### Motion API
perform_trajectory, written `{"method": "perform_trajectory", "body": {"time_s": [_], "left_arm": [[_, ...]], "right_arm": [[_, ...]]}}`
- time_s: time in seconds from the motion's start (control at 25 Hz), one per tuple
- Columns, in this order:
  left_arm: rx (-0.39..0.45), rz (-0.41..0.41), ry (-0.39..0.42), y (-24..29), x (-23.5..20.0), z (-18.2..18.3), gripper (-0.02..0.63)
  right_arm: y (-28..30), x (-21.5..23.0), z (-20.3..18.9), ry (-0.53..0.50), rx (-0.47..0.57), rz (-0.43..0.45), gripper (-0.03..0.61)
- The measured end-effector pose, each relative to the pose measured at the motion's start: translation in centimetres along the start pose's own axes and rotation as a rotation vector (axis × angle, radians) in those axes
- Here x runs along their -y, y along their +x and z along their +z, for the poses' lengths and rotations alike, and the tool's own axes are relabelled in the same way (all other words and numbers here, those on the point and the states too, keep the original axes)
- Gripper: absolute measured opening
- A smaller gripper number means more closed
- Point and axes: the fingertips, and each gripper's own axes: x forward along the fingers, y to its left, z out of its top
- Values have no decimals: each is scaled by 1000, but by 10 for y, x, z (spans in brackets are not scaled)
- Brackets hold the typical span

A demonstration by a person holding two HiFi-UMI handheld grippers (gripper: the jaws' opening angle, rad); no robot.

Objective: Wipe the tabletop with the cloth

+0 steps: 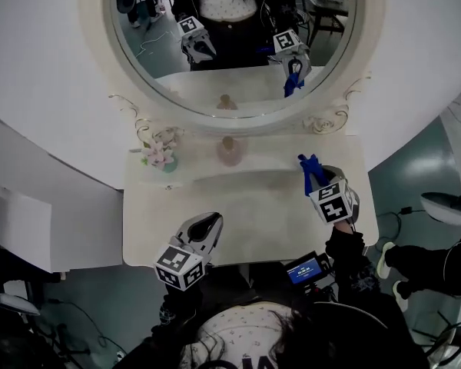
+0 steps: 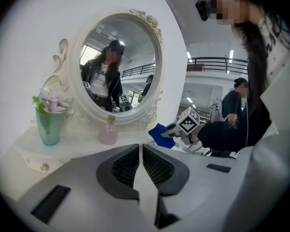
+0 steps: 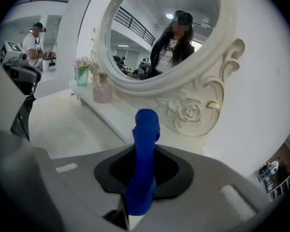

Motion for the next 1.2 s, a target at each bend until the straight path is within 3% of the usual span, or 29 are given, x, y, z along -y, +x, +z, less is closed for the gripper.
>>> {"method": "perform_trajectory", "body": {"time_s": [0.48, 0.76, 1.2], "left_arm": [[12, 21, -21, -113, -119, -16, 2], [39, 115, -56, -181, -174, -26, 3], [83, 285, -124, -263, -231, -46, 3]], "right_arm": [[11, -201, 86, 32, 29, 114, 77], [45, -342, 136, -33, 41, 299, 77], [93, -540, 212, -237, 65, 582, 77]]}}
